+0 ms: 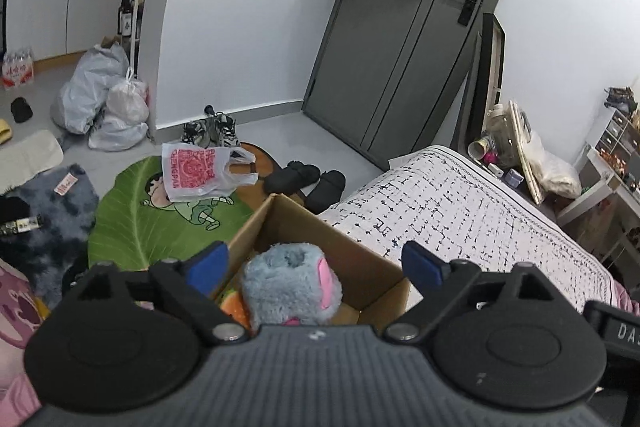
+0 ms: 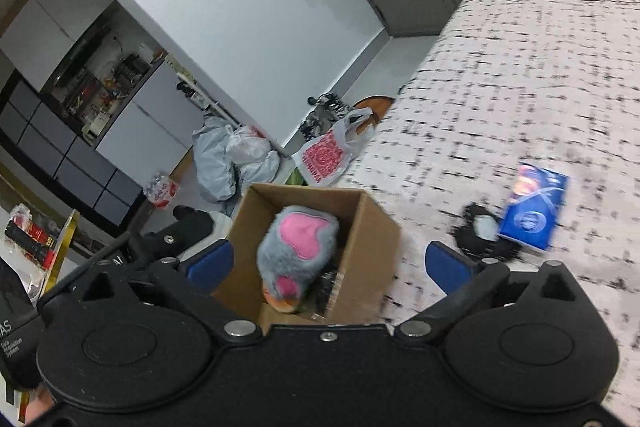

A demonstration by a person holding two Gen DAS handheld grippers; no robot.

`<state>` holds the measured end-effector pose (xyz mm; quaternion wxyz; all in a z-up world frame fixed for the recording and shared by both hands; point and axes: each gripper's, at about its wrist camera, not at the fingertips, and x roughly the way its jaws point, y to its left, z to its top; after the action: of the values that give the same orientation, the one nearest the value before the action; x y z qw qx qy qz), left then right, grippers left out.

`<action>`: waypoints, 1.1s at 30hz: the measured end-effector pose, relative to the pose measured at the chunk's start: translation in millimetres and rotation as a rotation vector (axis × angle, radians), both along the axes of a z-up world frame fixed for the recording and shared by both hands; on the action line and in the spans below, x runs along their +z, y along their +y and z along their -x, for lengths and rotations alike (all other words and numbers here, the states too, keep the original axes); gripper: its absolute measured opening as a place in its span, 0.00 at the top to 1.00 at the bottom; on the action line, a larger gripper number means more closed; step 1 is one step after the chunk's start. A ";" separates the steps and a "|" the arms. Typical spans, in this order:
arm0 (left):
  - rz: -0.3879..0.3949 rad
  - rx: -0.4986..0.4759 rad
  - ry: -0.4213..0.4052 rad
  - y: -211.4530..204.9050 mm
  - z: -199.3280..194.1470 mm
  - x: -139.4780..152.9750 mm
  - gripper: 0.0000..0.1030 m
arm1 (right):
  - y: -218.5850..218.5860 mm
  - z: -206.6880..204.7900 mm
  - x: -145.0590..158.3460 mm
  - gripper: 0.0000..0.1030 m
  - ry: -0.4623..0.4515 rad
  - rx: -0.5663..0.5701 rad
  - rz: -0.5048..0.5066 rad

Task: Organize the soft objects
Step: 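Open both tools to drop the plush mouse into the box, then move both tools back over the bed toward the blue tissue pack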

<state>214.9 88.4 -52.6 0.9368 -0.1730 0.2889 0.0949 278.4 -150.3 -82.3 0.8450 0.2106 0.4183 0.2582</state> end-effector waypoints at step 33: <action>-0.172 -0.200 -0.063 -110.7 47.9 3.2 0.10 | -117.1 61.6 -3.3 0.00 -0.128 -0.090 0.222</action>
<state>167.0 -22.3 -49.4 0.9616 -0.0652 0.2657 0.0198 216.8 -267.4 -85.6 0.8989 0.1175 0.3794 0.1852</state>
